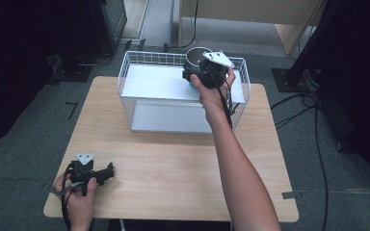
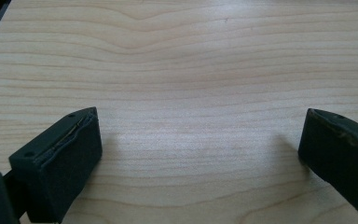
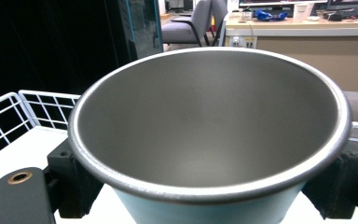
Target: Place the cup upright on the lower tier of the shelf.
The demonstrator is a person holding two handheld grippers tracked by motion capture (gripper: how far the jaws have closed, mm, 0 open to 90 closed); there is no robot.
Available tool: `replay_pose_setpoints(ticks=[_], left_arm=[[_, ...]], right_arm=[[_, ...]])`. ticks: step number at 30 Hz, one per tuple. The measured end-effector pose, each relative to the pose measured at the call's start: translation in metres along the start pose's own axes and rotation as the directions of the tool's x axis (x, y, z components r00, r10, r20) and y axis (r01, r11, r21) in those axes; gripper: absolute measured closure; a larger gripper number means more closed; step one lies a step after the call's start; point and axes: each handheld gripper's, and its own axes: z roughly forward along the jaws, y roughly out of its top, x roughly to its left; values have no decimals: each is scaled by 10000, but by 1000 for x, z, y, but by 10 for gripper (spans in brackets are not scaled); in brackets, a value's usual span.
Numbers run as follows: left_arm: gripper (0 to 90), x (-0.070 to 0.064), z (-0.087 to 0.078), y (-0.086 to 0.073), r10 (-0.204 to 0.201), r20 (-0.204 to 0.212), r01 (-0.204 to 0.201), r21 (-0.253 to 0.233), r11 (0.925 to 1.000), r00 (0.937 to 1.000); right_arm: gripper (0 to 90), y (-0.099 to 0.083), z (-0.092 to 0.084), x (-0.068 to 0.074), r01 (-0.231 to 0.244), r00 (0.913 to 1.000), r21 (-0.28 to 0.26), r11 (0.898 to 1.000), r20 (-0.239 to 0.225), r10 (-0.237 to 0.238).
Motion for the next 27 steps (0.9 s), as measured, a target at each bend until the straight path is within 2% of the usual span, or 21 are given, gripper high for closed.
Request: replay_pose_setpoints(ticks=[7,12,18,22,27], left_arm=[[0,0,0,0,-2,0,2,-2,10000,10000],[0,0,0,0,-3,0,3,-2,10000,10000],[0,0,0,0,17,-7,-17,-7,10000,10000],[0,0,0,0,-8,5,8,-8,10000,10000],[0,0,0,0,-19,9,19,-4,10000,10000]], right_arm=[[129,0,2,-4,-198,9998,116,9997,25,198],[87,-1,2,-7,8,10000,415,9991,-77,-5],[50,-5,0,-8,-33,9998,366,9993,-195,40],[33,-14,-4,-6,423,9988,461,9980,-267,-411],[31,-19,-9,-8,400,9990,517,9979,-238,-388]])
